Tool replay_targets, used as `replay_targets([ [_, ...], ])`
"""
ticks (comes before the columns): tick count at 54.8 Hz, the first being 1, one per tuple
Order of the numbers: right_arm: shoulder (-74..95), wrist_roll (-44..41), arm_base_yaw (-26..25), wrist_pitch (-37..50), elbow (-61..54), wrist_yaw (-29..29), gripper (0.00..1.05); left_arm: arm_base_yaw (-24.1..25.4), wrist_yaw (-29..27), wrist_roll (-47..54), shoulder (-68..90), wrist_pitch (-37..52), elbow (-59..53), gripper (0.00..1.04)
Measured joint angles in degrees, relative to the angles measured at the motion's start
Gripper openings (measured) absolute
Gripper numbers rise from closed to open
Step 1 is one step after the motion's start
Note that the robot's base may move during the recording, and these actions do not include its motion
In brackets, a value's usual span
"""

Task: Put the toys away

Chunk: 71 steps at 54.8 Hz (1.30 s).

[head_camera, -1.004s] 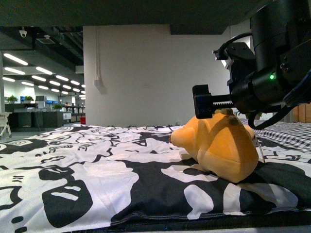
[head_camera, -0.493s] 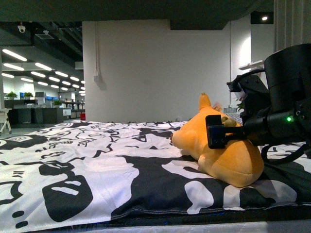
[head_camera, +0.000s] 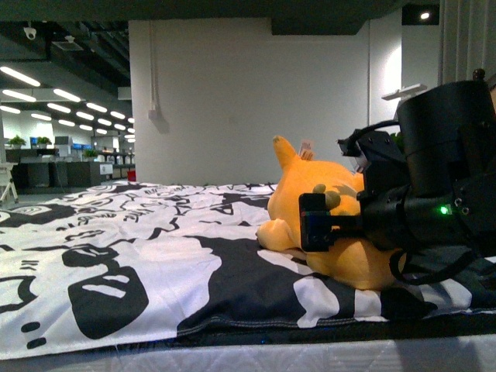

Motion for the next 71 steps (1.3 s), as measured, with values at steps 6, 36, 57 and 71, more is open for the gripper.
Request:
replay_targets([
  [6,-0.7,-0.2,0.6,0.1,0.0,1.5,0.69,0.0,0.0,0.0,0.0,0.0,0.0,0.99],
  [36,-21.7,12.7,-3.4,-8.0,-3.6,-10.3,0.21,0.0,0.0,0.0,0.0,0.0,0.0,0.99],
  [57,-50.2,19.7,-17.5,-9.7,-24.0,-27.2,0.21,0.0,0.0,0.0,0.0,0.0,0.0,0.99],
  [71,-68.2,19.7,-22.4,-9.3,-40.7,-33.5,0.21,0.0,0.0,0.0,0.0,0.0,0.0,0.99],
])
